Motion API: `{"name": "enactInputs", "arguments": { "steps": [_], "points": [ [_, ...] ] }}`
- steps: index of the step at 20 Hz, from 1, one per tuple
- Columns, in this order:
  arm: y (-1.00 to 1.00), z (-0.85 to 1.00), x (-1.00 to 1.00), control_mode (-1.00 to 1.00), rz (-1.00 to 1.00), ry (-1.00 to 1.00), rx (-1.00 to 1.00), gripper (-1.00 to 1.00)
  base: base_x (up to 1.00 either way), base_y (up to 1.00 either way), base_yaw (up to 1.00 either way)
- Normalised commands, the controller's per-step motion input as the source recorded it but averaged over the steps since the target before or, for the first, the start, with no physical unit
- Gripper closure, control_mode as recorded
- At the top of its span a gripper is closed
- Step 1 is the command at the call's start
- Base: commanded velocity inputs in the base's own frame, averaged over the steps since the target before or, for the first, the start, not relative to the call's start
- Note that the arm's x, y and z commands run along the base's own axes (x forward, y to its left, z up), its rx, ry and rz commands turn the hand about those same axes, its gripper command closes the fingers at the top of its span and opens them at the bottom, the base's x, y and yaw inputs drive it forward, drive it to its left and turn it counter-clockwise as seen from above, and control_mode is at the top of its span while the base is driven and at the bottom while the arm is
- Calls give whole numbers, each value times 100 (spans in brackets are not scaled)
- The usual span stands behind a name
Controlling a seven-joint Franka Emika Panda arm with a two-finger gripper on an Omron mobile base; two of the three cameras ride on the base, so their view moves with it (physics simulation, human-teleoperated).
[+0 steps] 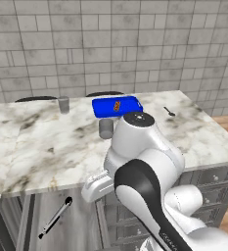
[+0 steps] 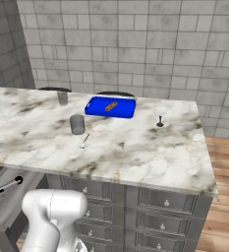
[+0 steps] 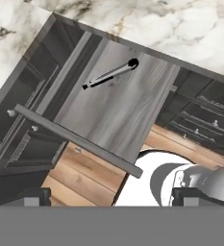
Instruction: Take the tongs from the drawer on the left and place them on the dining counter next to the tray containing the hot dog.
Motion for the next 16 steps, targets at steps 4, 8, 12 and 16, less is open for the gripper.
{"name": "enactInputs", "arguments": {
  "steps": [4, 8, 12, 16],
  "points": [
    [0, -42, 16, -100, 0, 0, 10, -100, 0, 0, 0],
    [0, -36, 22, -100, 0, 0, 11, -100, 0, 0, 0],
    [0, -23, 27, -100, 0, 0, -1, -100, 0, 0, 0],
    [0, -31, 31, -100, 0, 0, -2, -100, 0, 0, 0]
  ]
}}
